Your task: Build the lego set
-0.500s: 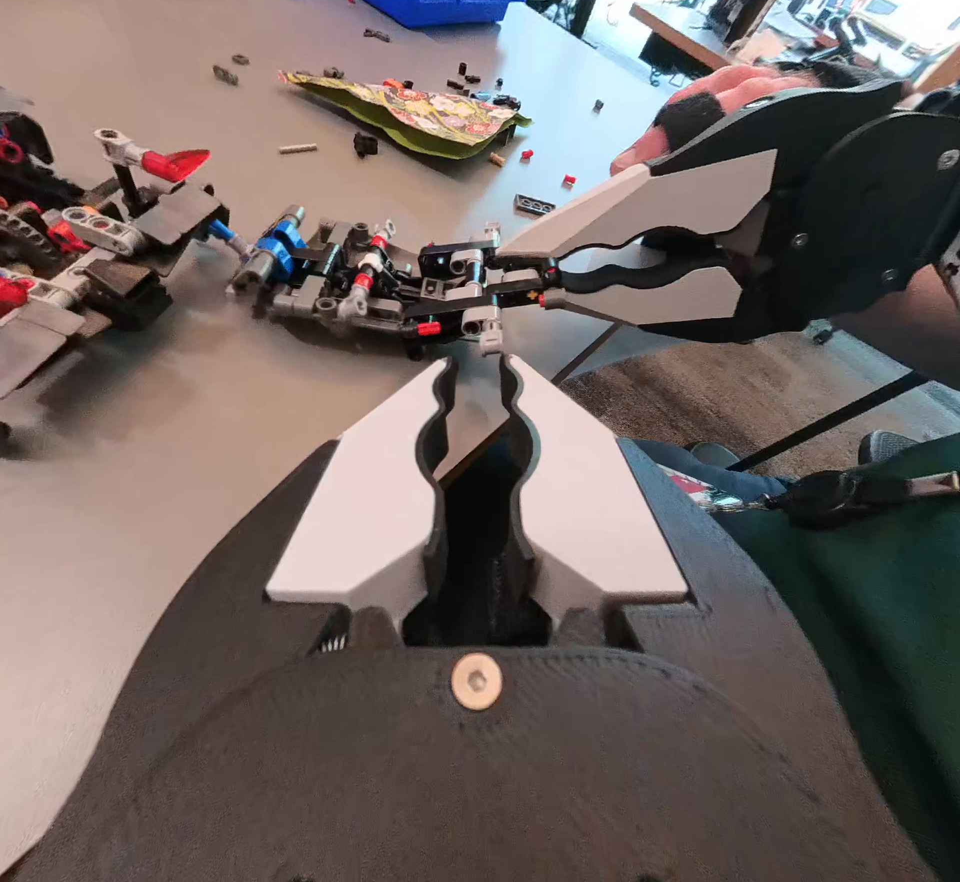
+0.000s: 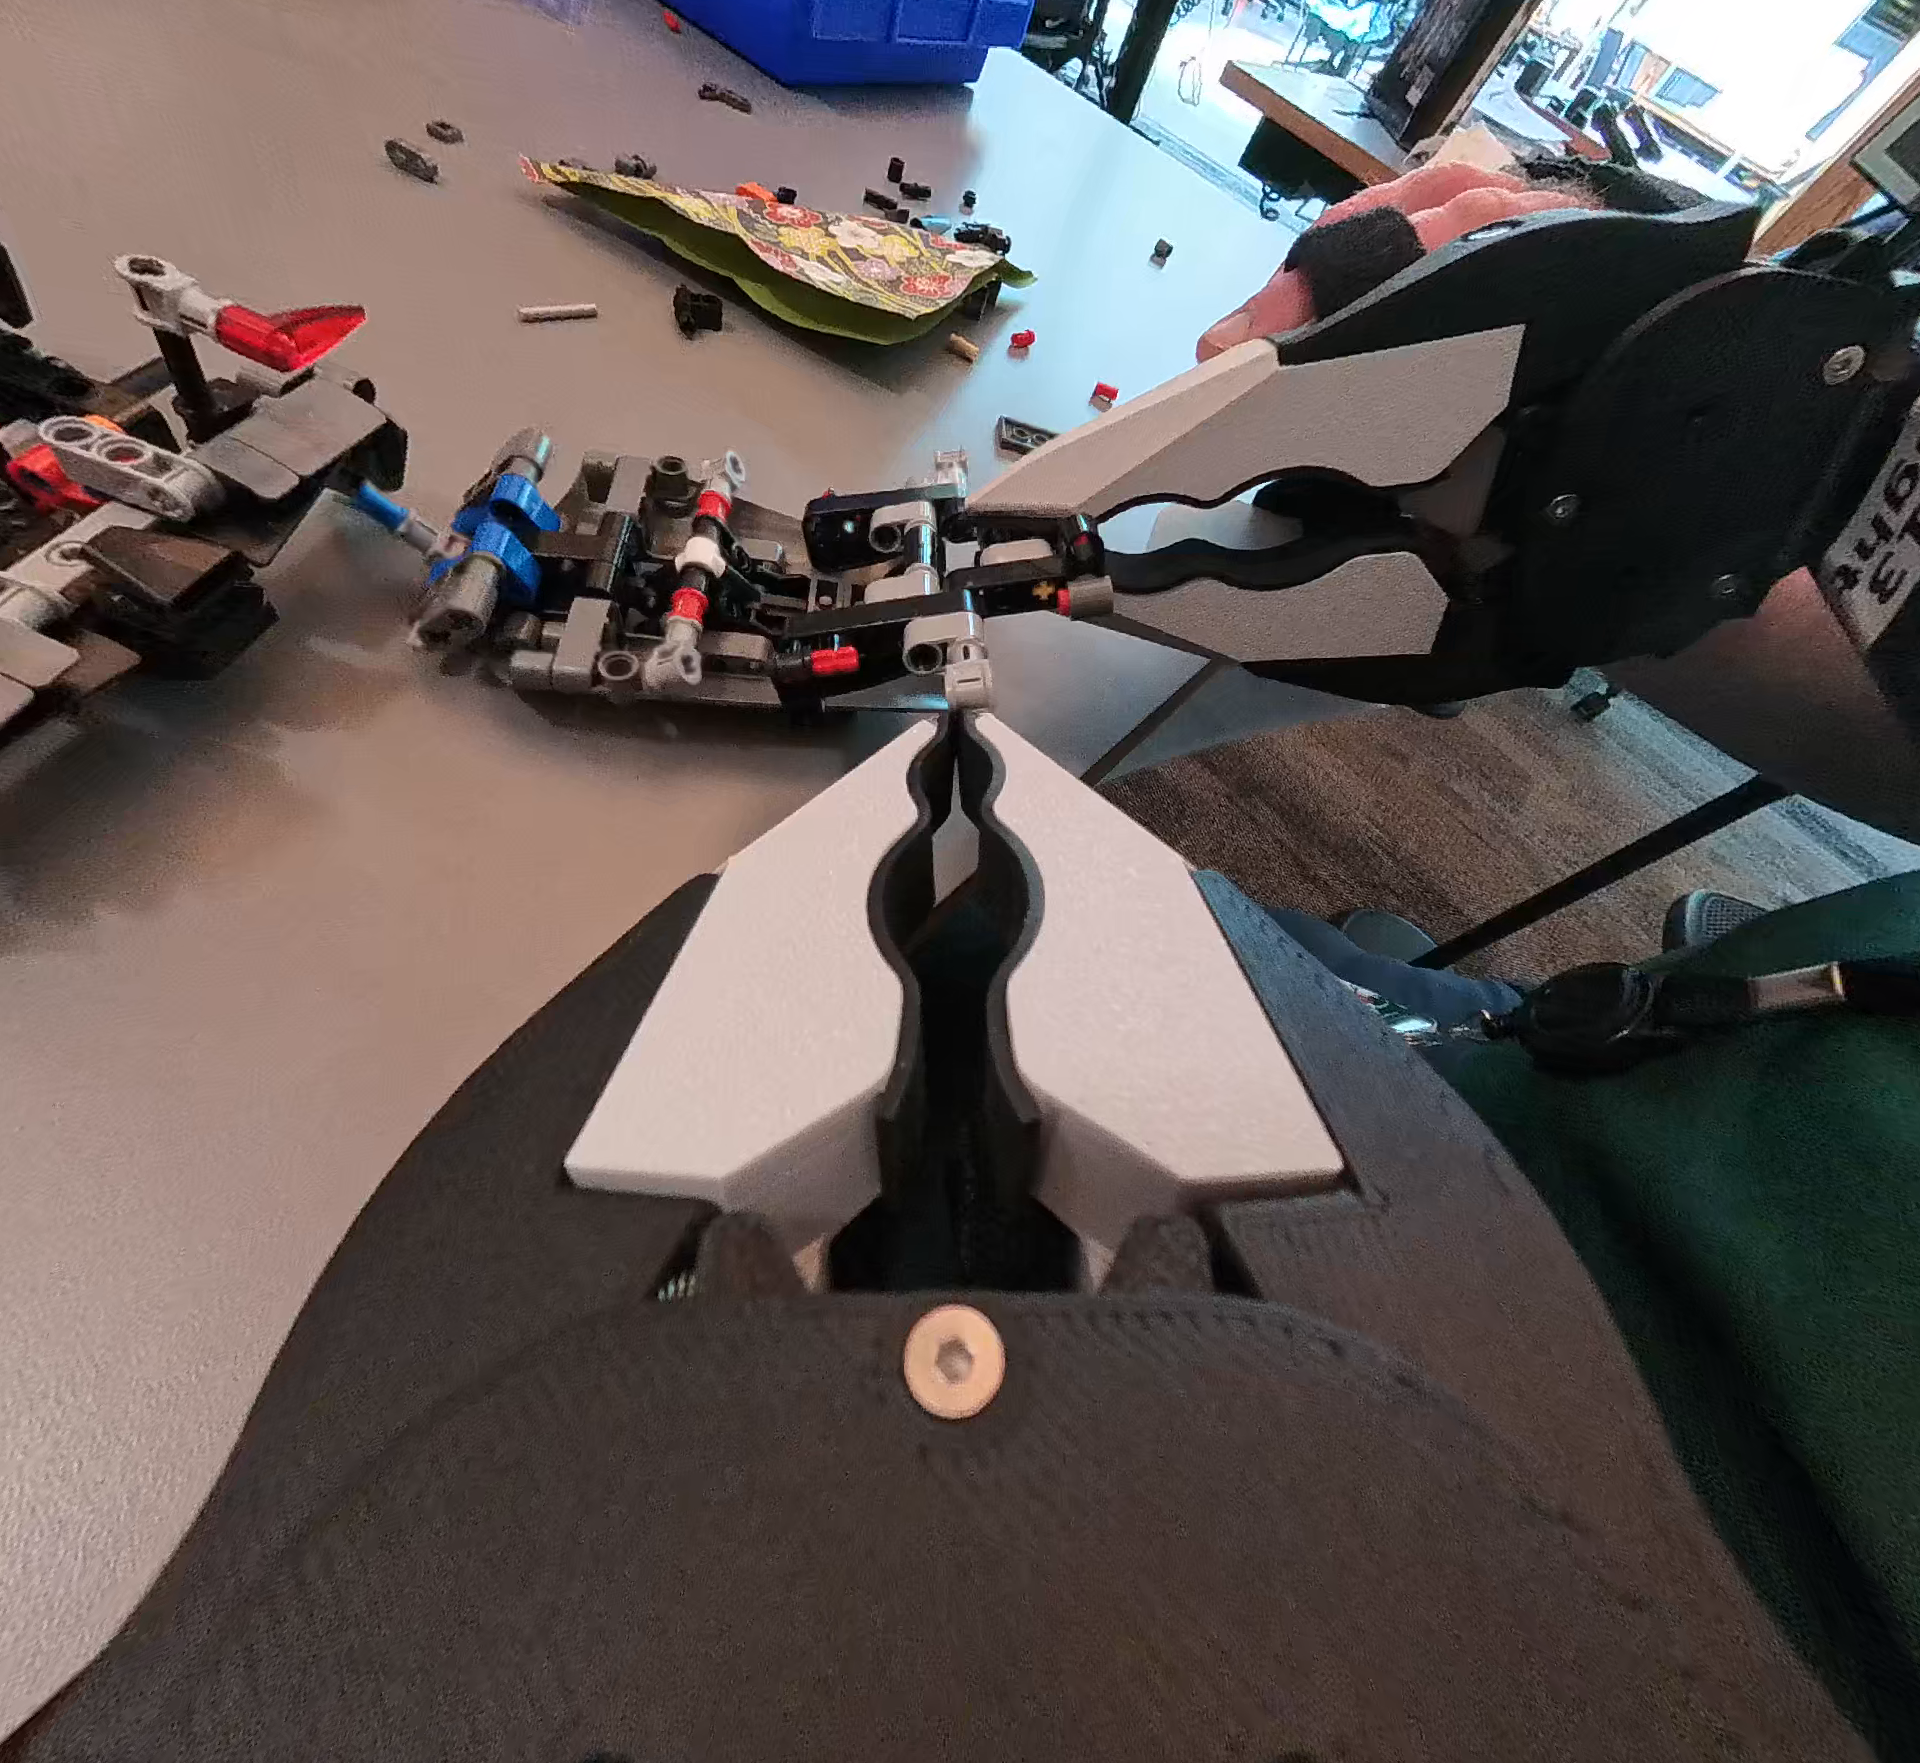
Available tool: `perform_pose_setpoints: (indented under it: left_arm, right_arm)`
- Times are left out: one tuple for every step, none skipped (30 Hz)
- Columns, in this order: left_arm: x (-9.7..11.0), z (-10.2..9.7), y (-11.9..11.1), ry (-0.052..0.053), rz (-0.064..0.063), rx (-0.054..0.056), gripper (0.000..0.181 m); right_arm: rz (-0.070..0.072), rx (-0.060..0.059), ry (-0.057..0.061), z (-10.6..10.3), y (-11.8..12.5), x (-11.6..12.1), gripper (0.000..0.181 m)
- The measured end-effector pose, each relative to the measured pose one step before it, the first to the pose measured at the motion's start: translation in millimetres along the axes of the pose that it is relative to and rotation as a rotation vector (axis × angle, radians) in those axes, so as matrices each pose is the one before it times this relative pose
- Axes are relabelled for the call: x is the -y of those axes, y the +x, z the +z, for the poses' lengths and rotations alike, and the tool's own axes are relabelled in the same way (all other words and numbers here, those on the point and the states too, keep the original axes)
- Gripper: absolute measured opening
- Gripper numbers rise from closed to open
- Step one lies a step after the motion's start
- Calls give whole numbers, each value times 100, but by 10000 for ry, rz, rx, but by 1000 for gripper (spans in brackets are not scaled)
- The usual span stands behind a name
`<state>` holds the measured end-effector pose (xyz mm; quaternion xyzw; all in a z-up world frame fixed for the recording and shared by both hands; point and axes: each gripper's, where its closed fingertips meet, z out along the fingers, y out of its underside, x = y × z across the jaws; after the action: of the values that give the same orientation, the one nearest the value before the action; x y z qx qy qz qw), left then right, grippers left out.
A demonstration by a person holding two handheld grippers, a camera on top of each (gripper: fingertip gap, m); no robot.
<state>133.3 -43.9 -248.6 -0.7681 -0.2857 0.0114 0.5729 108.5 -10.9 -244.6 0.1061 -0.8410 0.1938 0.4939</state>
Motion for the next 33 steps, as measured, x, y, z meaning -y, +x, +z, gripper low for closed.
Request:
perform_pose_setpoints:
  left_arm:
    - [38, 37, 25, -2, 48, 19, 0]
    - [36, 48, 50, -17, 71, 19, 0]
    - [15, 93, 170, -29, 49, -50, 0]
    - [39, 84, 143, 20, -15, -37, 0]
    - [36, 76, 186, 23, -55, -112, 0]
    - [91, 40, 77, 60, -62, -39, 0]
    - [117, 8, -18, 78, 1, 28, 0]
    - [58, 23, -53, 9, 5, 48, 1]
    - [124, 17, 26, 40, 4, -8, 3]
    - [195, -14, 1, 79, 3, 25, 5]
    - [225, -67, -64, 87, 31, 71, 7]
    - [122, -73, -68, 19, 68, 81, 8]
    - [104, -102, -187, 20, 124, 164, 10]
    - [118, -134, -251, 47, 185, 229, 12]
    - [82, -95, -214, 31, 214, 197, 13]
    - [-59, -6, -174, -40, 160, 145, 14]
    - [-289, 137, -142, -168, 90, 74, 16]
    - [-361, 200, -95, -179, 37, 34, 17]
    - [-319, 180, -91, -133, 35, 48, 18]
    - [-316, 152, -113, -140, 87, 92, 19]
    - [-204, 88, -147, -86, 142, 140, 19]
    - [-98, 58, -29, -41, 159, 90, 18]
    - [-85, 92, 62, -51, 114, 20, 18]
    - [-68, 94, 49, -43, 34, -8, 16]
    - [16, 81, 47, 9, -28, -34, 17]
    - [32, 70, 25, 8, -72, -46, 16]
    - [90, 15, -73, 32, -103, -15, 15]
    - [217, -57, -70, 122, -111, -28, 14]
    - [198, -92, 15, 108, -141, -100, 13]
    - [34, -27, 4, 23, -129, -82, 12]
    - [-60, -5, -39, -5, -108, -38, 11]
    - [-122, 24, -50, -38, -49, -3, 10]
    - [-146, 25, 82, -54, 0, -67, 8]
  right_arm:
    - [6, -10, -22, -35, 90, -21, 7]
    - [12, -27, 32, -86, 105, 76, 7]
    - [50, -39, 68, -106, 141, 171, 7]
    - [-2, -53, -33, -56, 143, 27, 7]
    - [-61, -51, -1, -44, 111, 65, 7]
    - [-33, -49, 14, -23, 104, 47, 6]
    - [-10, -10, -5, 20, 58, -18, 6]
    - [-28, -9, -19, 30, 66, -80, 7]
    - [-29, -32, -46, 22, 131, -134, 7]
    - [-3, -59, -31, 20, 204, -127, 7]
    - [19, -59, -20, 28, 209, -112, 7]
    - [-7, -67, -39, 56, 176, -126, 7]
    - [-37, -53, -15, 82, 87, -76, 7]
    - [-35, 20, 12, 158, -98, -10, 6]
    - [-60, 67, -4, 239, -296, -35, 7]
    - [-94, 89, -43, 310, -470, -134, 7]
    - [-83, 60, -34, 279, -454, -120, 7]
    - [-32, 3, -3, 152, -307, -37, 7]
    - [15, -24, 51, 21, -142, 81, 7]
    - [52, -6, 11, -13, -46, 3, 7]
    - [38, -11, 1, -4, -16, -41, 7]
    - [-18, -34, 10, 3, -2, -17, 7]
    - [-28, -13, 26, 10, -56, 40, 7]
    - [-20, 21, 32, 39, -122, 60, 8]
    - [-26, 14, 31, 55, -131, 40, 8]
    - [-15, 4, 30, 53, -97, 16, 8]
    - [-8, 4, 36, 17, -59, 44, 8]
    - [-6, 4, 17, 13, -50, 47, 9]
    - [14, -1, 4, 16, -40, 22, 9]
    - [28, 15, -2, 7, -59, -6, 9]
    - [-3, 20, -3, 15, -74, 0, 9]
    - [-19, 12, 0, -7, -66, 16, 9]
    - [-13, 17, 11, 5, -86, 29, 10]
